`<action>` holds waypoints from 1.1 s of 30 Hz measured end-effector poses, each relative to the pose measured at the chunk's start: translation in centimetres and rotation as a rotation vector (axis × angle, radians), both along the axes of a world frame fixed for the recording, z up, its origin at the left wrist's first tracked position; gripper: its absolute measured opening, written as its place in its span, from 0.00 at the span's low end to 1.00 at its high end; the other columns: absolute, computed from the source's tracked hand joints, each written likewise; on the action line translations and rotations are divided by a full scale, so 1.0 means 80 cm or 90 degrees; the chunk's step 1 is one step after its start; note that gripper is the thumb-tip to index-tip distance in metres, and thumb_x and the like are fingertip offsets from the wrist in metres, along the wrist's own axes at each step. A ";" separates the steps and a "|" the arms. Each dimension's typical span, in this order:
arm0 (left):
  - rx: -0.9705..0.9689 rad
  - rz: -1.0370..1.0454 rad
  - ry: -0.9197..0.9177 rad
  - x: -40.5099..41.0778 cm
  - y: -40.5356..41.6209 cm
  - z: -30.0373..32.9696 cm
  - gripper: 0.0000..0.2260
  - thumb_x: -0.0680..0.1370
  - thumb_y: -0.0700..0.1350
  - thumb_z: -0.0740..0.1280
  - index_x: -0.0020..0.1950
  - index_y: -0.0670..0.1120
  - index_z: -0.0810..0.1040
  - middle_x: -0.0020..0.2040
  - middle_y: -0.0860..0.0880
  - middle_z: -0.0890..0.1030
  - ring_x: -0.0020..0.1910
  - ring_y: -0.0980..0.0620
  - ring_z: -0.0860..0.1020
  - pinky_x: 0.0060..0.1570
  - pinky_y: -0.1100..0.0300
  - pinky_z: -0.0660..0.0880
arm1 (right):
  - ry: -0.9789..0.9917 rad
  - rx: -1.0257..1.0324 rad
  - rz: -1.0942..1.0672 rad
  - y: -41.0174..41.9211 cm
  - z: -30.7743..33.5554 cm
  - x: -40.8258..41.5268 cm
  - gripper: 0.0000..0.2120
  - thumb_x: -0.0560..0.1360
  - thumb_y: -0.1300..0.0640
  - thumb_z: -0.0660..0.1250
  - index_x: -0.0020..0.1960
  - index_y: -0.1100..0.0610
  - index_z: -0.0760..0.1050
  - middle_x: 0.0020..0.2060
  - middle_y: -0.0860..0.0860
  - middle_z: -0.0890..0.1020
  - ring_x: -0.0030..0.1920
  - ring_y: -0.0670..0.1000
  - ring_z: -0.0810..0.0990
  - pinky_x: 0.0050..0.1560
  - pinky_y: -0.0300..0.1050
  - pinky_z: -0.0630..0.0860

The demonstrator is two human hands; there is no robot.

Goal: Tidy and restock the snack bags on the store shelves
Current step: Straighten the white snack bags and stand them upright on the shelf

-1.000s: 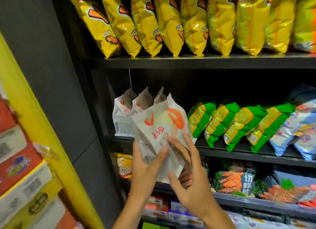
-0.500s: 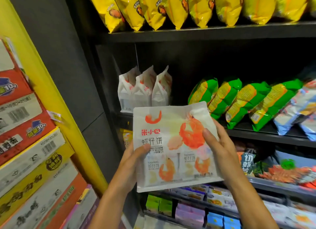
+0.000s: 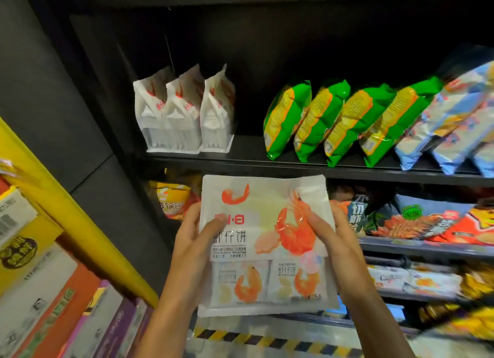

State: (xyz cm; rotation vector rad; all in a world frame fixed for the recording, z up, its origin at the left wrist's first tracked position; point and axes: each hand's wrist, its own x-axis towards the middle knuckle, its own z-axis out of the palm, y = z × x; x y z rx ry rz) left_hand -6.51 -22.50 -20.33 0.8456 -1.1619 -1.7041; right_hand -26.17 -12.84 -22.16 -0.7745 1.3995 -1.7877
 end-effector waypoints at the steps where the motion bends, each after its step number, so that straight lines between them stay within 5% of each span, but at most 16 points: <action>1: 0.013 0.001 0.000 -0.003 0.002 -0.005 0.13 0.78 0.46 0.68 0.62 0.51 0.81 0.56 0.42 0.86 0.55 0.40 0.85 0.55 0.41 0.80 | 0.000 0.009 -0.015 0.000 -0.002 0.000 0.17 0.79 0.51 0.68 0.67 0.48 0.77 0.56 0.45 0.87 0.56 0.45 0.86 0.47 0.36 0.82; 4: 0.035 0.006 -0.020 -0.009 0.007 -0.019 0.12 0.77 0.51 0.68 0.59 0.55 0.83 0.57 0.43 0.86 0.56 0.41 0.85 0.59 0.39 0.78 | -0.004 0.026 -0.040 -0.001 -0.002 0.001 0.14 0.78 0.49 0.67 0.62 0.47 0.81 0.54 0.41 0.87 0.54 0.39 0.85 0.46 0.30 0.78; 9: 0.000 0.005 -0.054 -0.004 0.006 -0.025 0.14 0.76 0.50 0.73 0.62 0.52 0.81 0.56 0.41 0.86 0.54 0.38 0.85 0.57 0.35 0.79 | 0.005 0.029 -0.077 0.002 -0.018 0.002 0.07 0.81 0.62 0.67 0.51 0.50 0.79 0.39 0.35 0.86 0.44 0.36 0.84 0.40 0.26 0.76; 13: -0.033 0.033 -0.042 -0.002 0.008 -0.029 0.14 0.76 0.42 0.71 0.60 0.56 0.81 0.54 0.41 0.86 0.49 0.40 0.86 0.44 0.46 0.82 | -0.013 0.024 -0.084 0.003 -0.024 0.010 0.10 0.81 0.66 0.64 0.53 0.54 0.81 0.44 0.45 0.86 0.48 0.46 0.84 0.48 0.40 0.79; 16: -0.018 0.034 -0.021 -0.001 0.010 -0.032 0.13 0.79 0.38 0.68 0.58 0.53 0.81 0.55 0.39 0.85 0.49 0.40 0.85 0.46 0.48 0.80 | -0.024 0.007 -0.105 0.005 -0.031 0.011 0.13 0.80 0.69 0.61 0.49 0.57 0.81 0.45 0.54 0.84 0.50 0.58 0.82 0.53 0.53 0.75; 20: -0.012 0.015 0.066 -0.004 0.015 -0.033 0.08 0.71 0.35 0.72 0.42 0.48 0.78 0.52 0.46 0.81 0.46 0.50 0.81 0.39 0.58 0.79 | -0.023 -0.039 -0.120 0.009 -0.027 0.014 0.08 0.76 0.73 0.60 0.43 0.66 0.76 0.42 0.50 0.84 0.47 0.50 0.82 0.47 0.38 0.78; 25: 0.012 -0.018 0.138 -0.008 0.018 -0.038 0.10 0.66 0.34 0.71 0.37 0.47 0.73 0.50 0.49 0.78 0.44 0.51 0.80 0.35 0.59 0.78 | -0.067 -0.075 -0.116 0.016 -0.029 0.013 0.10 0.76 0.73 0.59 0.38 0.64 0.72 0.42 0.49 0.82 0.44 0.48 0.81 0.43 0.37 0.78; 30: 0.010 -0.031 0.145 -0.012 0.021 -0.043 0.09 0.71 0.34 0.65 0.37 0.48 0.73 0.50 0.49 0.77 0.47 0.49 0.79 0.39 0.56 0.76 | -0.080 -0.124 -0.112 0.025 -0.029 0.009 0.23 0.72 0.76 0.59 0.29 0.53 0.77 0.39 0.48 0.81 0.46 0.51 0.80 0.50 0.45 0.76; 33: 0.013 -0.028 0.131 -0.013 0.023 -0.042 0.09 0.70 0.34 0.66 0.37 0.48 0.73 0.51 0.49 0.78 0.46 0.50 0.79 0.37 0.57 0.76 | -0.103 -0.132 -0.113 0.026 -0.033 0.006 0.22 0.71 0.76 0.59 0.29 0.54 0.77 0.39 0.50 0.81 0.48 0.55 0.79 0.53 0.49 0.75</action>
